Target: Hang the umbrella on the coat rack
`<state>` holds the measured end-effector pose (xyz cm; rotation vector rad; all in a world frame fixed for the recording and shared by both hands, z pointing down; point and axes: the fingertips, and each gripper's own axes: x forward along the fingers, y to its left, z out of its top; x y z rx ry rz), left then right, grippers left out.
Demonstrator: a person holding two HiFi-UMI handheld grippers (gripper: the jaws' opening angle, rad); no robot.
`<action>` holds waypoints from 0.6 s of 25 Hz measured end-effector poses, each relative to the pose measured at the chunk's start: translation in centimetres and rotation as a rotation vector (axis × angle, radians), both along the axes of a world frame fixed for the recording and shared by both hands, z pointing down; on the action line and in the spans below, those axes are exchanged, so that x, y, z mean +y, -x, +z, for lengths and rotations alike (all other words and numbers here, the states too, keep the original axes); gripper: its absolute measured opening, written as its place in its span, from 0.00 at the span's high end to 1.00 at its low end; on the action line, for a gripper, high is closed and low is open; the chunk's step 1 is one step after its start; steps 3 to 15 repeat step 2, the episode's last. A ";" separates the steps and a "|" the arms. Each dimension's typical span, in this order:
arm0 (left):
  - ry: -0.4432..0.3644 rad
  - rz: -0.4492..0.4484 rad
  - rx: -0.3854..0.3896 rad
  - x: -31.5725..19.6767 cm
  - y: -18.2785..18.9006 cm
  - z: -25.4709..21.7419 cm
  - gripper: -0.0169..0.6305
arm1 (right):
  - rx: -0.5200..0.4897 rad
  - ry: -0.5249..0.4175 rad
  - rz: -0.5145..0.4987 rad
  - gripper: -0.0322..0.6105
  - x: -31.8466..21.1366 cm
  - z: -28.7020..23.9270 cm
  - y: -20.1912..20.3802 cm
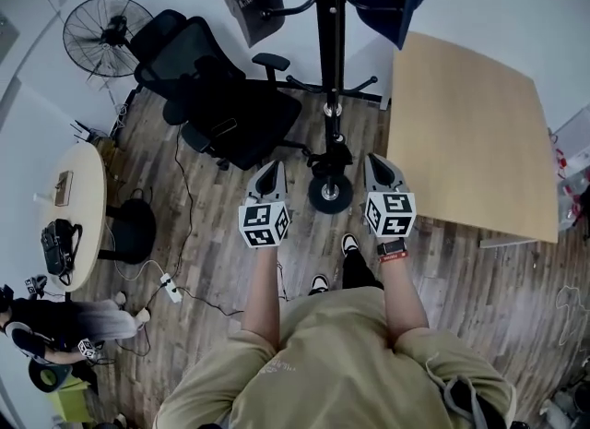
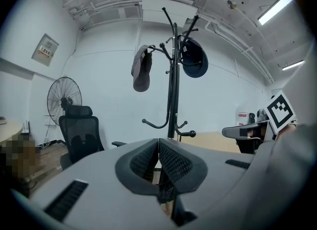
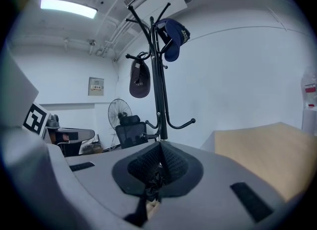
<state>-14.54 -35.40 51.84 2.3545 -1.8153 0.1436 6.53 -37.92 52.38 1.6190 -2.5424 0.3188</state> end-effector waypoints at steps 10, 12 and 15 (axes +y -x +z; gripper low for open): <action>0.011 -0.012 0.006 -1.0 0.6 0.3 0.94 | 0.010 0.007 -0.024 0.93 -0.9 0.3 0.7; 0.011 -0.012 0.006 -1.0 0.6 0.3 0.94 | 0.010 0.007 -0.024 0.93 -0.9 0.3 0.7; 0.011 -0.012 0.006 -1.0 0.6 0.3 0.94 | 0.010 0.007 -0.024 0.93 -0.9 0.3 0.7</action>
